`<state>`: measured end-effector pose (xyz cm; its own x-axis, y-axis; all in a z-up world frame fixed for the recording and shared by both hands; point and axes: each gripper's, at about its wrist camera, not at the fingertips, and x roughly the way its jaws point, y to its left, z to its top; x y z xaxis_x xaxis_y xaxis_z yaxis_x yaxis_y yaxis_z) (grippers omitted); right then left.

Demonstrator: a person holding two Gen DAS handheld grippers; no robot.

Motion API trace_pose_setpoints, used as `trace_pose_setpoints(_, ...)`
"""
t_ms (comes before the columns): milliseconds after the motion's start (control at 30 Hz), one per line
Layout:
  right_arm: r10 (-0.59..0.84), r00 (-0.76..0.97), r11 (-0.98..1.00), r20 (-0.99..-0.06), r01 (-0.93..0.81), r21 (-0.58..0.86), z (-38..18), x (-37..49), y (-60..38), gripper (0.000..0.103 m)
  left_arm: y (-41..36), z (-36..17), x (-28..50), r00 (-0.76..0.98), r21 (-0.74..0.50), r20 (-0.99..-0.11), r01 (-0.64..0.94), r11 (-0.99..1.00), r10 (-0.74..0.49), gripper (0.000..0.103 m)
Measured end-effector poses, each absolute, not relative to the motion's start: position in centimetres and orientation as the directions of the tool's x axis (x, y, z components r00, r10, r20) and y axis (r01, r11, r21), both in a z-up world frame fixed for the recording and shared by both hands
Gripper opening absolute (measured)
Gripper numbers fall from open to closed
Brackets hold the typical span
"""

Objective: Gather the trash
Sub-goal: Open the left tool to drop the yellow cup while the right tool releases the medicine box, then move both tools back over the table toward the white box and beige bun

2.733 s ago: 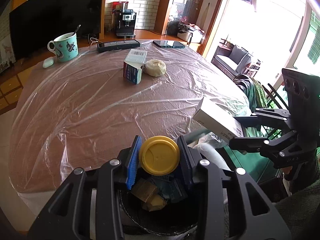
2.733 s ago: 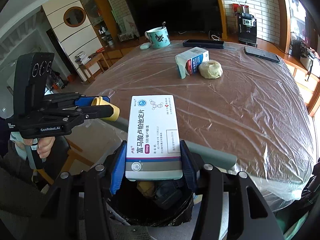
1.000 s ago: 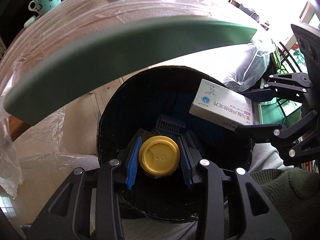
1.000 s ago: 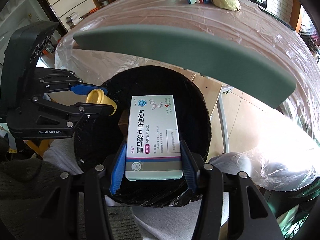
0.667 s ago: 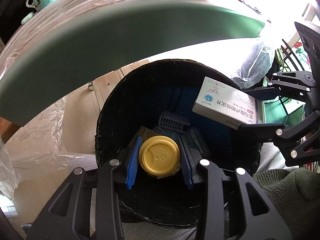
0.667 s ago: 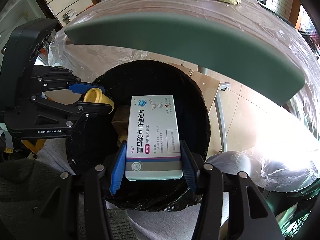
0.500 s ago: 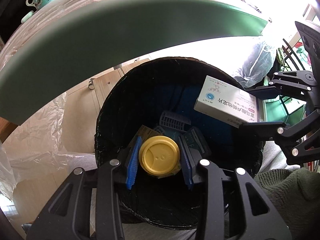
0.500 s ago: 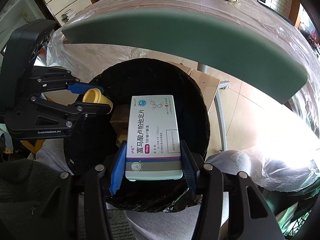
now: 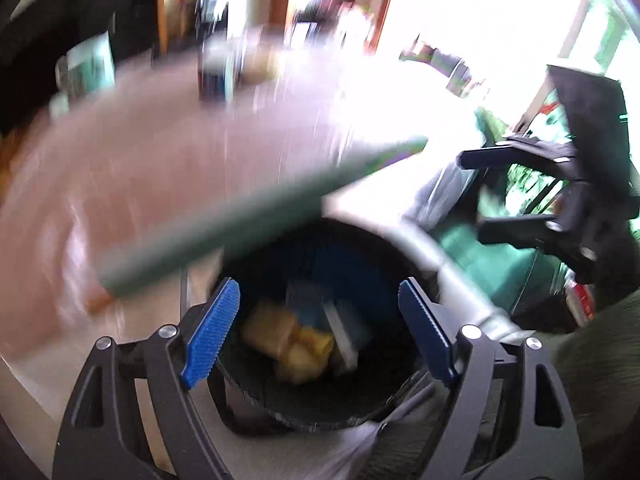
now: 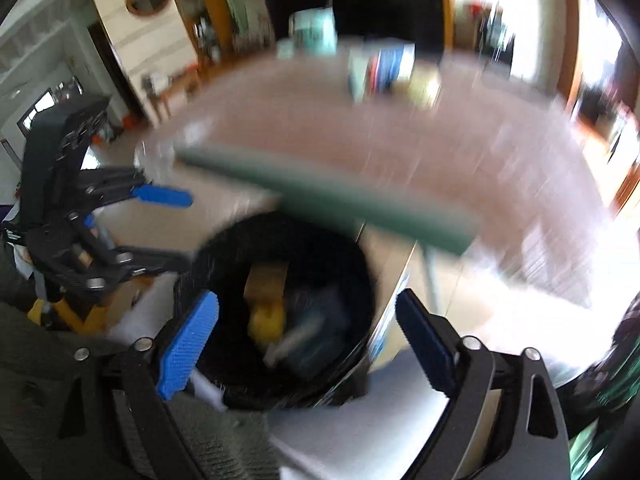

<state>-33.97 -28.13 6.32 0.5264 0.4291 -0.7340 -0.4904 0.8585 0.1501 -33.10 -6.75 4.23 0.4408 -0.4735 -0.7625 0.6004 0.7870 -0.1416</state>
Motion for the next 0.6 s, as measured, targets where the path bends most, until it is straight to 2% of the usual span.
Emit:
trace_pose_setpoints(33, 0.422, 0.603, 0.876, -0.677, -0.465, 0.132, 7.9, -33.7, -28.9, 0.099, -6.5, 5.8, -33.0, 0.487, -0.127, -0.726, 0.599, 0.790, -0.486, 0.099)
trace_pose_setpoints(100, 0.385, 0.733, 0.913, -0.561, -0.392, 0.115, 9.9, -32.4, -30.4, 0.099, -5.8, 9.0, -32.5, 0.615, -0.092, -0.603, 0.579, 0.810, -0.507, 0.102)
trace_pose_setpoints(133, 0.370, 0.751, 0.921, -0.546, -0.373, 0.112, 10.2, -31.3, -30.8, 0.099, -5.6, 10.1, -31.6, 0.672, -0.076, -0.544, 0.557, 0.827, -0.503, 0.102)
trace_pose_setpoints(167, 0.355, 0.751, 0.927, -0.556, -0.360, 0.105, 10.3, -29.5, -31.0, 0.099, -5.6, 10.5, -30.7, 0.701, -0.064, -0.527, 0.532, 0.844, -0.481, 0.102)
trace_pose_setpoints(200, 0.346, 0.737, 0.929, -0.581, -0.356, 0.103, 10.0, -27.6, -31.0, 0.099, -5.9, 10.9, -29.0, 0.719, -0.045, -0.540, 0.493, 0.869, -0.437, 0.102)
trace_pose_setpoints(333, 0.239, 0.705, 0.954, -0.668, -0.298, 0.027, 7.9, -21.0, -30.0, 0.098, -7.6, 10.3, -20.7, 0.650, -0.079, -0.653, 0.453, 0.888, -0.389, 0.102)
trace_pose_setpoints(500, 0.207, 0.623, 0.945, -0.754, -0.327, -0.011, 4.9, -14.7, -27.5, 0.087, -10.3, 7.7, -13.9, 0.620, -0.012, -0.718, 0.441, 0.898, -0.314, 0.101)
trace_pose_setpoints(600, 0.204, 0.584, 0.937, -0.786, -0.348, -0.016, 3.7, -12.0, -26.2, 0.083, -11.2, 6.0, -11.1, 0.572, -0.020, -0.758, 0.460, 0.888, -0.314, 0.092)
